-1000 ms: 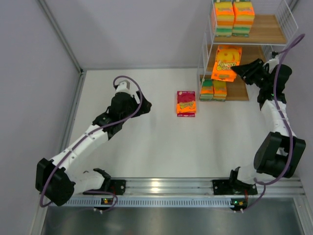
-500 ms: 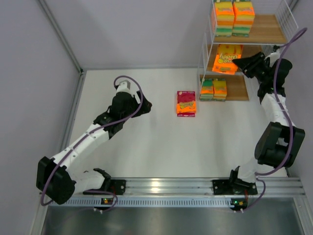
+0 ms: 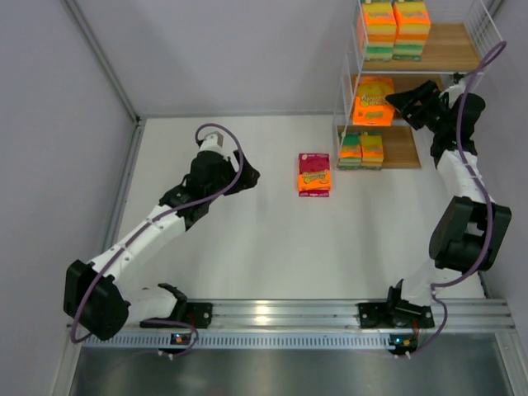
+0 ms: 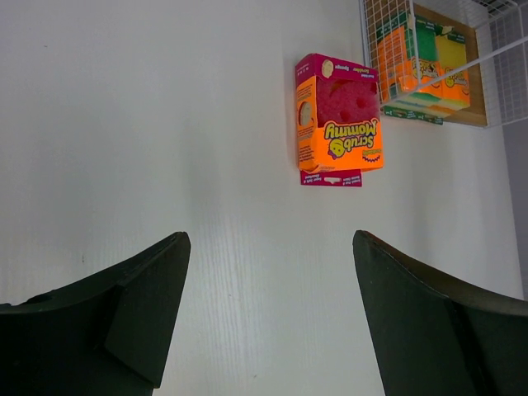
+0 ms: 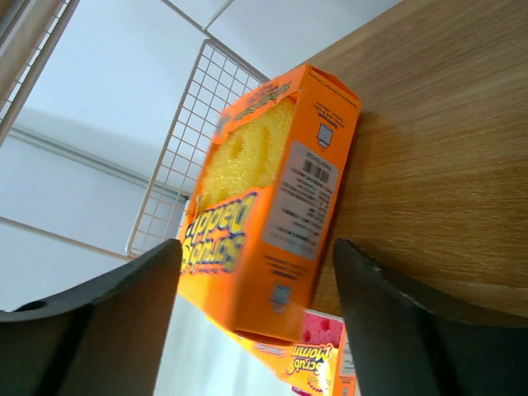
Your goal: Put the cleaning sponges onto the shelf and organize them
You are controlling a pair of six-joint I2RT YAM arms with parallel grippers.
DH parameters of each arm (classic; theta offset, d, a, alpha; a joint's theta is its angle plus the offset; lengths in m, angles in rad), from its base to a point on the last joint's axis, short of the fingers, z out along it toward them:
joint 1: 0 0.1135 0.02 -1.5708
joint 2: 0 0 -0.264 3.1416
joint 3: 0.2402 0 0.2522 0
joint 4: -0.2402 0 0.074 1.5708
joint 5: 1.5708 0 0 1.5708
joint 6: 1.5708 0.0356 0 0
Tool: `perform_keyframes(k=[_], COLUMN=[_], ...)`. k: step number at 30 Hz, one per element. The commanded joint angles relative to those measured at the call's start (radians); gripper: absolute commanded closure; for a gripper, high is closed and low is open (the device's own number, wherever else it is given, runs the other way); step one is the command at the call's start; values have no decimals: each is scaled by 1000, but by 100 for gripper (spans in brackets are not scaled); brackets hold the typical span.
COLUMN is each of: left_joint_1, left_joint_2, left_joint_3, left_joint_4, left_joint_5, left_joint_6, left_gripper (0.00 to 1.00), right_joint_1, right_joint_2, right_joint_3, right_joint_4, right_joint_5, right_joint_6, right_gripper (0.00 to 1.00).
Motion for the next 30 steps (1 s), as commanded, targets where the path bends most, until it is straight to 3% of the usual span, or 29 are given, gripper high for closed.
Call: perform_keyframes(k=[1, 5, 6, 9, 13, 18, 25, 30], left_joint_1=[5, 5, 3, 3, 2, 0, -1, -8], left_joint_2=[14, 19, 19, 33, 56, 68, 89, 158], left_joint_3=[42, 46, 52, 69, 74, 69, 92, 196], left_joint_4=[24, 25, 25, 25, 27, 30, 64, 136], left_joint_5=[42, 54, 61, 91, 148, 163, 192, 264], left_joint_6=[23, 32, 43, 66, 78, 76, 109, 179], left_gripper=[14, 14, 14, 14, 14, 15, 15, 16], right_joint_1=[18, 19, 19, 19, 18, 24, 33, 34], right_joint_2=[-21, -64, -85, -133, -193, -280, -265, -248], right_joint_3=[75, 56, 39, -4, -59, -133, -129, -167], right_joint_4=[-49, -112, -120, -139, -156, -146, -121, 9], right_joint_5=[16, 50, 60, 99, 151, 234, 223, 151], right_joint_6=[-70, -109, -124, -144, -159, -184, -195, -190], right_gripper=[20, 9, 2, 1, 9, 27, 34, 32])
